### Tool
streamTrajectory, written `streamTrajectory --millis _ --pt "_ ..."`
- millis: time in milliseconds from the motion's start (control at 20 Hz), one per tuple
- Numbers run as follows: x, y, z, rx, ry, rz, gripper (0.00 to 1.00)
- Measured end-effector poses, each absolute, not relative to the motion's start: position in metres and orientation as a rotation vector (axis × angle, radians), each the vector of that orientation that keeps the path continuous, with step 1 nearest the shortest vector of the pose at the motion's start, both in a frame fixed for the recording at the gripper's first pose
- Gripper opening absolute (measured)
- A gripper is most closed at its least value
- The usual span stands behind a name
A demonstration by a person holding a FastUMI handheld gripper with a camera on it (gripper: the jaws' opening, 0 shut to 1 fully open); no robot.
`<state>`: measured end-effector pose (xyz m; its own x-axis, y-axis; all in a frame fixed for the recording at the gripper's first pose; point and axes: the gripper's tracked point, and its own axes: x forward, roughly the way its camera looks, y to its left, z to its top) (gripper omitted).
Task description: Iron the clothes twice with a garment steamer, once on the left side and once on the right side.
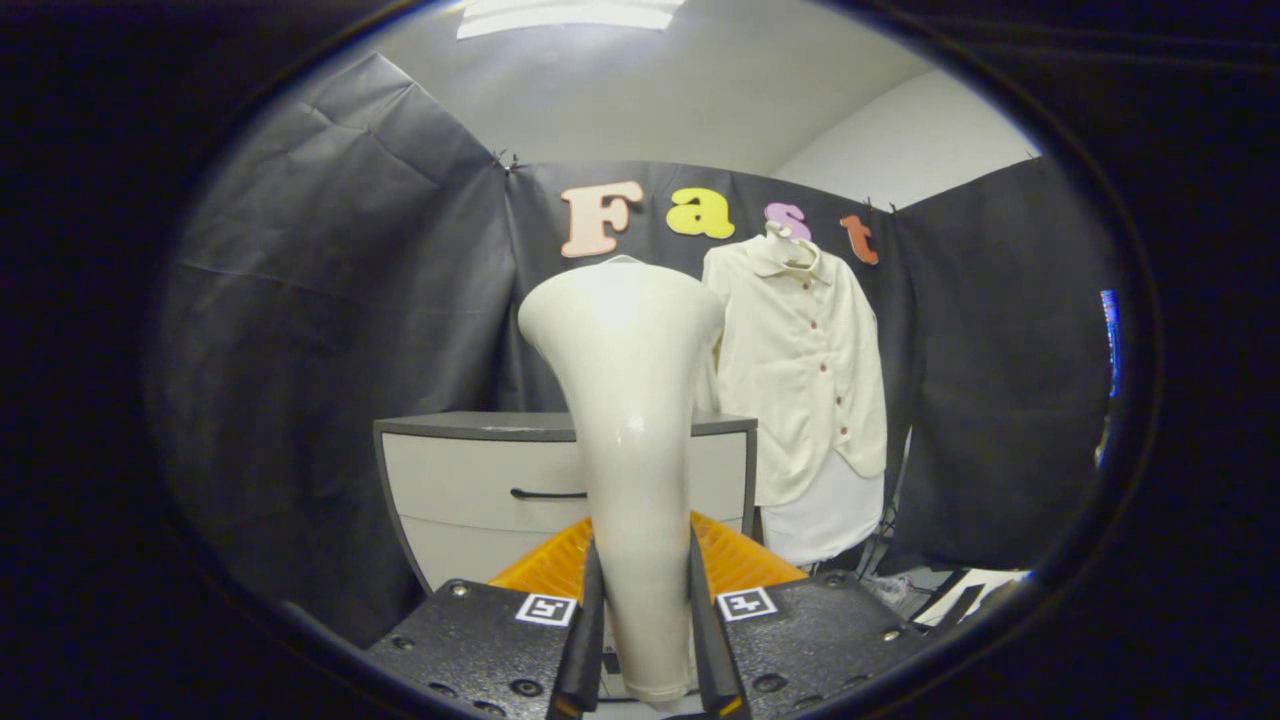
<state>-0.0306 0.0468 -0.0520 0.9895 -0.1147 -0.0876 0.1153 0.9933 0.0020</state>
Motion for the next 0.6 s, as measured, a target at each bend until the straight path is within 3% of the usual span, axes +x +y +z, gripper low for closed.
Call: streamTrajectory --millis 600 --pt "-0.037 0.056 -0.052 -0.079 0.028 -0.001 0.37"
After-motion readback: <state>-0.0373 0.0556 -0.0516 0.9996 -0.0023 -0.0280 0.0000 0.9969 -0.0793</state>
